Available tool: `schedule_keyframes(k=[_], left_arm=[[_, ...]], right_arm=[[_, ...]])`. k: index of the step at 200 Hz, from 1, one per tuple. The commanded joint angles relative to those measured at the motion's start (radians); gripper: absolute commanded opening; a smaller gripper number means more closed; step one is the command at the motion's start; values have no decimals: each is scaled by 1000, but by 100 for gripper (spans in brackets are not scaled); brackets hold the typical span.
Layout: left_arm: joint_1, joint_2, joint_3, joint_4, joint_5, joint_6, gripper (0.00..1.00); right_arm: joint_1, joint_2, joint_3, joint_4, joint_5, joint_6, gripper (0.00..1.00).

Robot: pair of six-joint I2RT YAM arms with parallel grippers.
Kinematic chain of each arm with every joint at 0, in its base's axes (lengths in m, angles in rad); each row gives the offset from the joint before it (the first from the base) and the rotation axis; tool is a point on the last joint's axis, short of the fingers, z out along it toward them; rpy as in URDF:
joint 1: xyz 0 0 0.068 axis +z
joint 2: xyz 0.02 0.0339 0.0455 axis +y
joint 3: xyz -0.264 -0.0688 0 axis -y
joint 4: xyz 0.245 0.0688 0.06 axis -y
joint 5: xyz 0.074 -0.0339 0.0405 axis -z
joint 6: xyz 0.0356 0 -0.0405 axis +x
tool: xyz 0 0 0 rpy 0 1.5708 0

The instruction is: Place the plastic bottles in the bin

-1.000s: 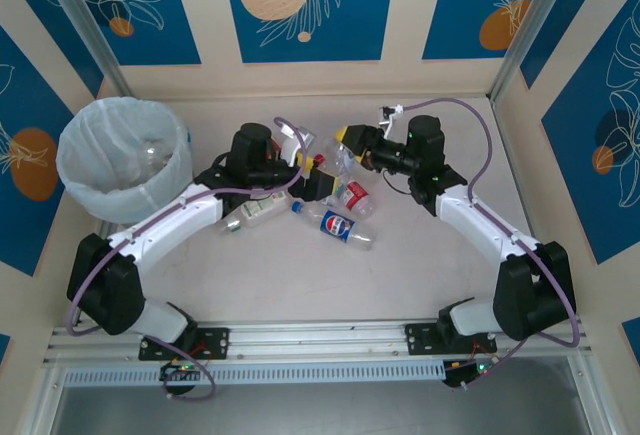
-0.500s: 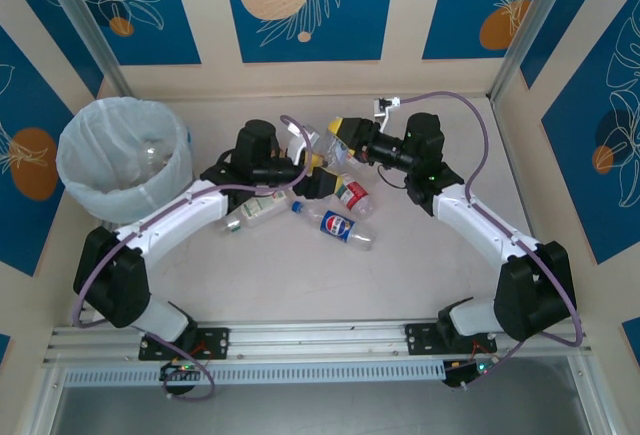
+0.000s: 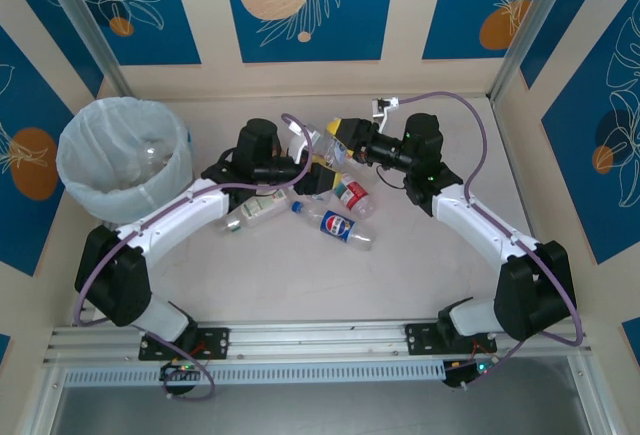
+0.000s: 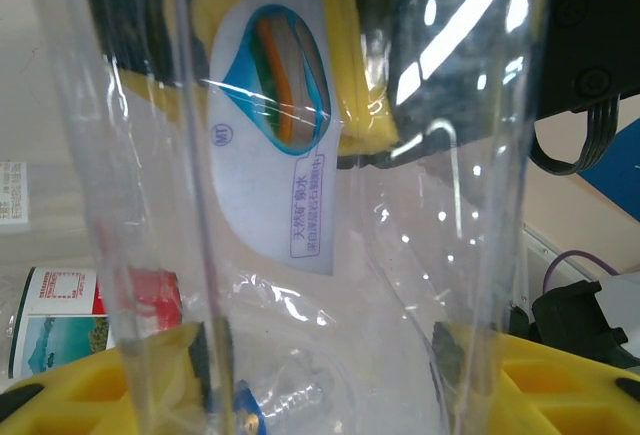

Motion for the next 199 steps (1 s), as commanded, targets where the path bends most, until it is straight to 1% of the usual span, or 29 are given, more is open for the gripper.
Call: schedule_keyframes(k=[1, 31, 49, 62, 83, 107, 138, 159, 172, 187, 199], left_arm=[[-13, -2, 30, -4, 15, 14, 53], [-13, -11, 26, -2, 4, 13, 52], [-13, -24, 5, 16, -10, 14, 52], [-12, -35, -10, 22, -31, 14, 52], [-10, -46, -19, -1, -81, 21, 52], [-3, -60, -21, -29, -124, 20, 51], [13, -69, 14, -141, -249, 27, 51], [40, -95, 23, -194, -304, 21, 52], [60, -112, 39, -246, -356, 23, 52], [87, -128, 62, -311, -410, 23, 52], [117, -140, 77, -354, -430, 23, 52]], right_arm=[[2, 5, 36, -19, 12, -7, 51], [-3, -8, 46, -90, 26, -36, 70], [-19, -32, 46, -146, 43, -58, 79], [-26, -54, 49, -197, 65, -73, 89], [-33, -93, 49, -260, 91, -121, 100], [-44, -134, 50, -351, 155, -167, 100], [-57, -172, 38, -472, 261, -211, 100], [-69, -177, 26, -536, 321, -219, 99], [-93, -172, -1, -541, 325, -185, 99], [-129, -159, -37, -519, 273, -156, 99], [-145, -149, -60, -501, 247, -139, 100]])
